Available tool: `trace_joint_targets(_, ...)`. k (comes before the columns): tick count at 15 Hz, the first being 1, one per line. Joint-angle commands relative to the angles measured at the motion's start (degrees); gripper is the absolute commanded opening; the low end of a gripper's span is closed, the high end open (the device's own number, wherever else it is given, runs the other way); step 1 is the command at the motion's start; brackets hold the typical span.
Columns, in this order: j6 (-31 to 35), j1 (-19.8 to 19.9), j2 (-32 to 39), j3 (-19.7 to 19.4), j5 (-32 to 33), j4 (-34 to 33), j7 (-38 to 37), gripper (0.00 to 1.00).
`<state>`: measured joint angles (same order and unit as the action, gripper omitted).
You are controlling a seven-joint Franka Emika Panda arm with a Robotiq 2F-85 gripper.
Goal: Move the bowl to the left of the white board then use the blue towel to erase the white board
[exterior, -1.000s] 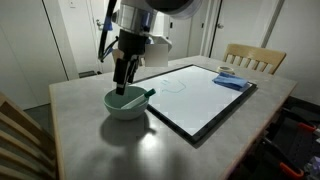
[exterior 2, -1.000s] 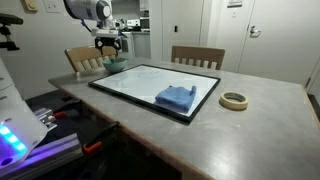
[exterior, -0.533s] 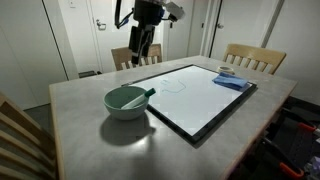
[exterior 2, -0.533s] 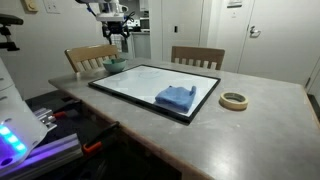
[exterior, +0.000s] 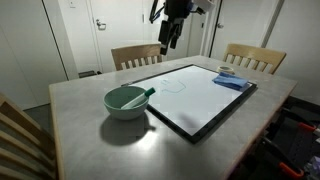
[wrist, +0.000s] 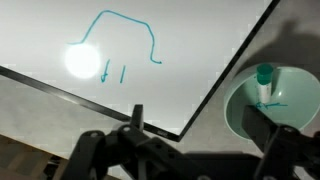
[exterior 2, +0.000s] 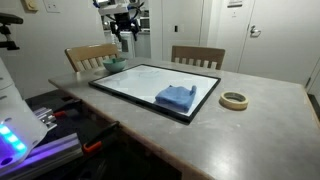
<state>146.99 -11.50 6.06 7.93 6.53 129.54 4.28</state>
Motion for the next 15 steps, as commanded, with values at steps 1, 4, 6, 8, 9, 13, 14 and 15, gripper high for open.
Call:
trace_joint_targets(1,2.60,1.63,-6.76,-1.27,4.61,8.68,-4.09,1.00)
trace_joint_targets(4,5.85,3.35,-10.22,-2.36,10.63,13.61,-9.04,1.00)
trace_joint_targets(6,9.55,4.91,-11.96,-2.74,14.19,16.53,-12.73,1.00)
trace_joint_targets(8,8.12,4.92,-10.00,-1.91,12.41,13.95,-11.51,1.00)
trace_joint_targets(9,8.79,5.27,-10.51,-1.91,12.54,14.74,-11.79,1.00)
trace_joint_targets(13,8.70,5.15,-10.37,-1.61,12.49,14.48,-11.80,1.00)
trace_joint_targets(14,8.70,5.15,-10.37,-1.60,12.49,14.48,-11.80,1.00)
trace_joint_targets(15,8.49,5.25,-9.79,-1.57,13.01,14.17,-12.05,1.00)
